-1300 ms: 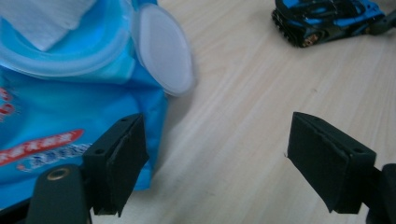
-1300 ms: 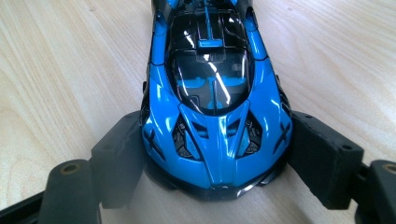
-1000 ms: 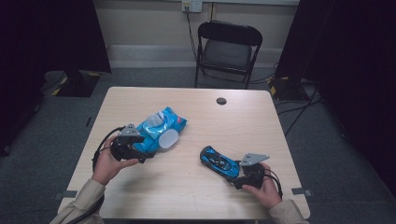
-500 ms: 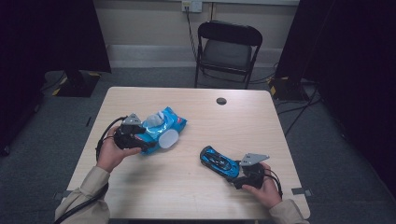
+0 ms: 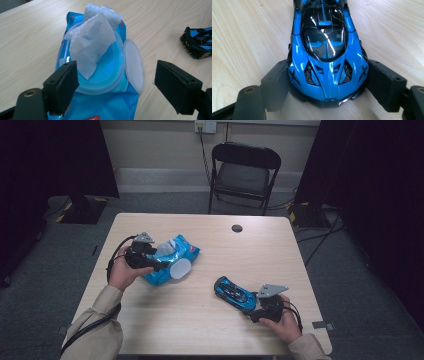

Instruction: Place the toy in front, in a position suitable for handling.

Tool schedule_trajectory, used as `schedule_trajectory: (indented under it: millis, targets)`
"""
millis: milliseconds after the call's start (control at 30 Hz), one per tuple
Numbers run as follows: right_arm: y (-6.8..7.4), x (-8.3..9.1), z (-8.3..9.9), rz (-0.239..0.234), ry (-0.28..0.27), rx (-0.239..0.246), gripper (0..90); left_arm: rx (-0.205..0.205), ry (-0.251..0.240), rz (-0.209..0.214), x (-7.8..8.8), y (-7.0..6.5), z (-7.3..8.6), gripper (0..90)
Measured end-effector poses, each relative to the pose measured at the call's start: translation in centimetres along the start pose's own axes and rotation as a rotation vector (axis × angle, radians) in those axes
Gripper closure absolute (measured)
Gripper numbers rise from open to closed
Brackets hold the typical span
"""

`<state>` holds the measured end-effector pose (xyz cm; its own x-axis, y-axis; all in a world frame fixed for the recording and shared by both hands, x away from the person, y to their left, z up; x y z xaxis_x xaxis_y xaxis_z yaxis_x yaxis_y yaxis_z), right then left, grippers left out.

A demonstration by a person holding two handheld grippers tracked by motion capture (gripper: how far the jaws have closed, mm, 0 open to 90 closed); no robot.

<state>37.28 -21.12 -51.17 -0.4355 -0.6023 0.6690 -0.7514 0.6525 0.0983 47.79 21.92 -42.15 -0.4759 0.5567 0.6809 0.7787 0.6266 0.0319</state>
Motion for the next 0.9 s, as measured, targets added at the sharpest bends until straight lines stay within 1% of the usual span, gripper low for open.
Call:
schedule_trajectory:
  millis: [133, 267, 333, 367, 433, 467, 500, 567, 600, 633, 700, 733, 800, 833, 900]
  targets:
    - [0.0, 0.0, 0.0, 0.0, -0.001, 0.001, 23.4, 0.013, -0.001, 0.006, -0.5, 0.3, -0.1, 18.5]
    - [0.0, 0.0, 0.0, 0.0, 0.0, 0.0, 23.4, 0.025, -0.007, 0.0, -1.0, 0.7, -0.2, 18.6]
    - [0.0, 0.0, 0.0, 0.0, 0.0, 0.0, 23.4, 0.023, -0.009, 0.0, -1.2, 0.9, -0.3, 19.2]
    - [0.0, 0.0, 0.0, 0.0, 0.0, 0.0, 23.4, 0.017, -0.01, -0.005, -1.3, 1.0, -0.4, 21.1]
    - [0.0, 0.0, 0.0, 0.0, 0.0, -0.001, 23.4, 0.024, -0.013, -0.003, -1.5, 1.2, -0.6, 24.0]
    - [0.0, 0.0, 0.0, 0.0, 0.0, -0.001, 23.5, 0.023, -0.005, -0.008, -1.5, 1.4, -0.7, 26.4]
    - [0.0, 0.0, 0.0, 0.0, 0.0, -0.001, 23.4, 0.029, -0.002, -0.013, -1.6, 1.4, -0.8, 30.0]
    - [0.0, 0.0, 0.0, 0.0, 0.0, 0.0, 23.4, 0.021, -0.004, -0.02, -1.9, 1.6, -0.9, 36.5]
    - [0.0, 0.0, 0.0, 0.0, 0.0, 0.0, 23.4, 0.045, -0.01, -0.016, -2.0, 1.6, -1.0, 38.8]
    - [0.0, 0.0, 0.0, -0.001, 0.0, 0.001, 23.4, 0.052, -0.016, -0.012, -2.0, 1.7, -1.1, 41.8]
    - [0.0, 0.0, 0.0, -0.001, 0.0, 0.0, 23.4, 0.056, -0.017, -0.023, -2.1, 1.8, -1.3, 46.6]
    - [0.0, 0.0, 0.0, 0.0, 0.0, 0.0, 23.4, 0.059, -0.019, -0.024, -2.2, 1.8, -1.3, 51.6]
    - [0.0, 0.0, 0.0, 0.0, 0.0, -0.001, 23.4, 0.057, -0.022, -0.031, -2.2, 1.9, -1.5, 53.5]
    - [0.0, 0.0, 0.0, 0.0, 0.0, -0.001, 23.4, 0.066, -0.036, -0.033, -2.3, 1.9, -1.6, 56.5]
    - [0.0, 0.0, 0.0, 0.0, 0.0, 0.0, 23.4, 0.069, -0.031, -0.044, -2.3, 1.9, -1.7, 59.5]
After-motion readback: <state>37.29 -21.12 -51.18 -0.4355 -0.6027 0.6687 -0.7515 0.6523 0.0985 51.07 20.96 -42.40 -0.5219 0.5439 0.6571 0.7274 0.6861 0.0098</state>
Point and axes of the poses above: each handheld gripper's, and its own axes: x roughly backward along the jaws, z roughly out of its underside, y roughly to its left, the point moved 1 cm from there along -x, roughly forward along the jaws, and after that the axes turned 7 degrees about -x, right-handed, at the moved point
